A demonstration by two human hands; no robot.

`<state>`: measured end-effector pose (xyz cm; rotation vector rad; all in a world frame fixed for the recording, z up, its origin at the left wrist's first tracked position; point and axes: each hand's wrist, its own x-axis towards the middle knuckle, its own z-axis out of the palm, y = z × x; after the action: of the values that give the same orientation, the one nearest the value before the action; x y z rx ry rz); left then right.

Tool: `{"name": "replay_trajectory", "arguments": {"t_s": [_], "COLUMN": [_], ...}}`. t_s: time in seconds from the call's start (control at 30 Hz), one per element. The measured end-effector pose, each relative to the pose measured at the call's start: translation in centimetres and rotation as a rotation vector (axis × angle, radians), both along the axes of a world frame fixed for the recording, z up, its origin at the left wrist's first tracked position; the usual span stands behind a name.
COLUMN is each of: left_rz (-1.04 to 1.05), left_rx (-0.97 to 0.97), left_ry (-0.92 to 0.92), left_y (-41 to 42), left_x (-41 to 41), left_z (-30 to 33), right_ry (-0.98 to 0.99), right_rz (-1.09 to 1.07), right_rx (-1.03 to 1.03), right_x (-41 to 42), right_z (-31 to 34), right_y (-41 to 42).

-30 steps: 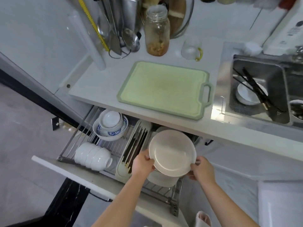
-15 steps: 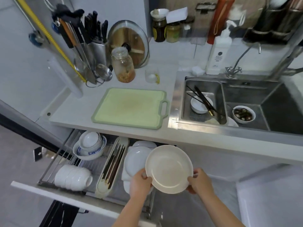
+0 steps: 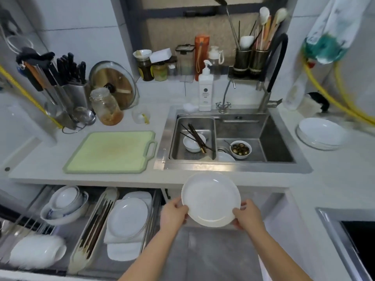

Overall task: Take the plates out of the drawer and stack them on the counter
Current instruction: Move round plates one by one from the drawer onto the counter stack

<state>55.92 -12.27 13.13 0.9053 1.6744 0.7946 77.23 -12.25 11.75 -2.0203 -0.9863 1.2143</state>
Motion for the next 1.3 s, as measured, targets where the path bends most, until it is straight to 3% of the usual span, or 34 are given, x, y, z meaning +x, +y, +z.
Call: {"name": "replay_trajectory", "arguments": {"t_s": [0.23,0.7,1.03,1.3], "left_rz": [-0.082,-0.415,-0.634,-0.687], "left_rx": [0.027,0.042,0.027,0.02], "left_ry": [-0.15,-0.202,-0.167,-0.131], "left_y": [4.4,16.5,24.1,29.1], "left_x": [8.3,18.5,24.7,31.1], "left_z": [2.8,6.3,6.1,5.9], "right_ry": [-0.056,-0.081,-0.078,-0.09], "right_rz": [-0.16,-0.481,-0.691,-0.736], "right_rx": [0.107,0.168,0.173,0.168], "right_x": [8.2,16.2,20.0,25.3], "right_z": [3.9,7.5,8.0,7.6], "right_y": [1.7,6.6,10.8,15.0]}}
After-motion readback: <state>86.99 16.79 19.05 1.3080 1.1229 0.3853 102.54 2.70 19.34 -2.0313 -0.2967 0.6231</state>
